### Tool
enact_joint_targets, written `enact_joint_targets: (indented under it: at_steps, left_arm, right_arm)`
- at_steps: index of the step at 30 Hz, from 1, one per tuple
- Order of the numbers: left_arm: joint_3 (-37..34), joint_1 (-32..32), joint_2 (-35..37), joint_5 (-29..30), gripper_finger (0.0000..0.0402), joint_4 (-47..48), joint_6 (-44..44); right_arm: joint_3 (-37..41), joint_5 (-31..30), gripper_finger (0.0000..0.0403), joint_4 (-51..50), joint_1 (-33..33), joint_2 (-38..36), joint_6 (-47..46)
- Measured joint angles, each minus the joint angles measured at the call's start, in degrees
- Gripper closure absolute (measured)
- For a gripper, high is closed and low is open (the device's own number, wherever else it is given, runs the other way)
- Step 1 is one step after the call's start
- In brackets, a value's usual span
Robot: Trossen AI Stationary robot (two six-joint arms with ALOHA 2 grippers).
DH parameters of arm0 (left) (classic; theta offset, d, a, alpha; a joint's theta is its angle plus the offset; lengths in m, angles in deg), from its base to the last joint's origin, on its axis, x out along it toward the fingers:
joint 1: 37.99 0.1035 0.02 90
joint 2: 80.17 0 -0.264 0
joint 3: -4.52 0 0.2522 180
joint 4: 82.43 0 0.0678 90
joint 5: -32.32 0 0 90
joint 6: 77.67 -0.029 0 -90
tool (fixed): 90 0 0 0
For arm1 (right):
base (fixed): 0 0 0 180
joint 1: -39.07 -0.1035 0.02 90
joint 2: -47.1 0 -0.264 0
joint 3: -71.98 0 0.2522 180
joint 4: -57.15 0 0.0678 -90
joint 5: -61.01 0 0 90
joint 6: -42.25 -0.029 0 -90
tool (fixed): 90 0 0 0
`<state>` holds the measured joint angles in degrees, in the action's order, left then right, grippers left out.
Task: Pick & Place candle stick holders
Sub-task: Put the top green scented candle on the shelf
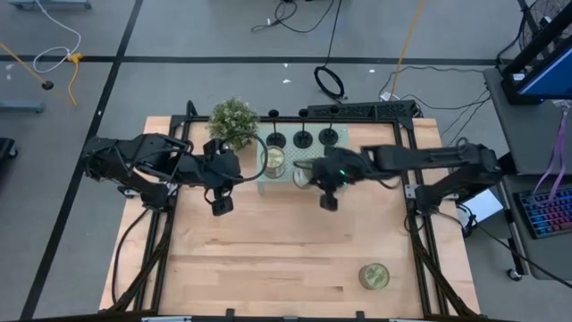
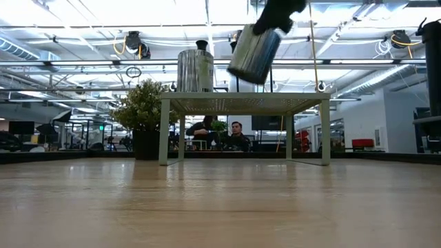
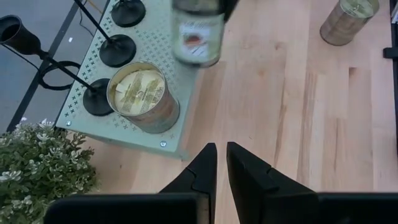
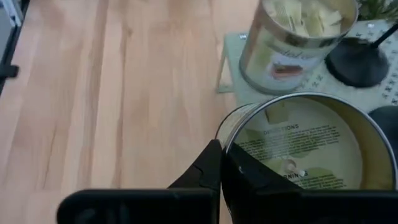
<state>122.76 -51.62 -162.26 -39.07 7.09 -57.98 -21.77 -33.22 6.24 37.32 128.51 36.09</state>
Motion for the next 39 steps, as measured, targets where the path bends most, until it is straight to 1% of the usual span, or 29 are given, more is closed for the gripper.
enact_joint_targets:
  at_steps: [3, 8, 14, 19, 26, 32, 39]
  left_arm:
    - [0.0, 0.0, 0.0, 0.0, 0.0357, 0.0, 0.0]
    - [0.0, 0.0, 0.0, 0.0, 0.0357, 0.0, 0.2]
    - [0.0, 0.0, 0.0, 0.0, 0.0357, 0.1, 0.2]
    - [0.0, 0.0, 0.0, 0.0, 0.0357, 0.1, 0.2]
    - [0.0, 0.0, 0.0, 0.0, 0.0357, 0.1, 0.4]
    - [0.0, 0.0, 0.0, 0.0, 0.0357, 0.1, 1.5]
    - [0.0, 0.0, 0.0, 0.0, 0.0357, 0.1, 1.8]
  right_arm:
    - [-2.2, 2.8, 0.0403, 0.7, 3.7, 2.6, 0.9]
    - [-2.4, 6.7, 0.0403, -1.1, 8.3, 4.7, 2.8]
    - [-2.4, 7.5, 0.0402, -1.9, 11.1, 4.7, 3.3]
    - [-2.4, 7.7, 0.0400, -2.2, 11.9, 4.7, 4.3]
    - [-2.4, 13.7, 0.0399, -1.0, 11.9, 4.7, 4.9]
    - [-2.3, 13.3, 0.0394, -0.9, 12.0, 4.8, 5.3]
    - [-0.4, 13.3, 0.0372, -0.1, 12.0, 4.7, 5.4]
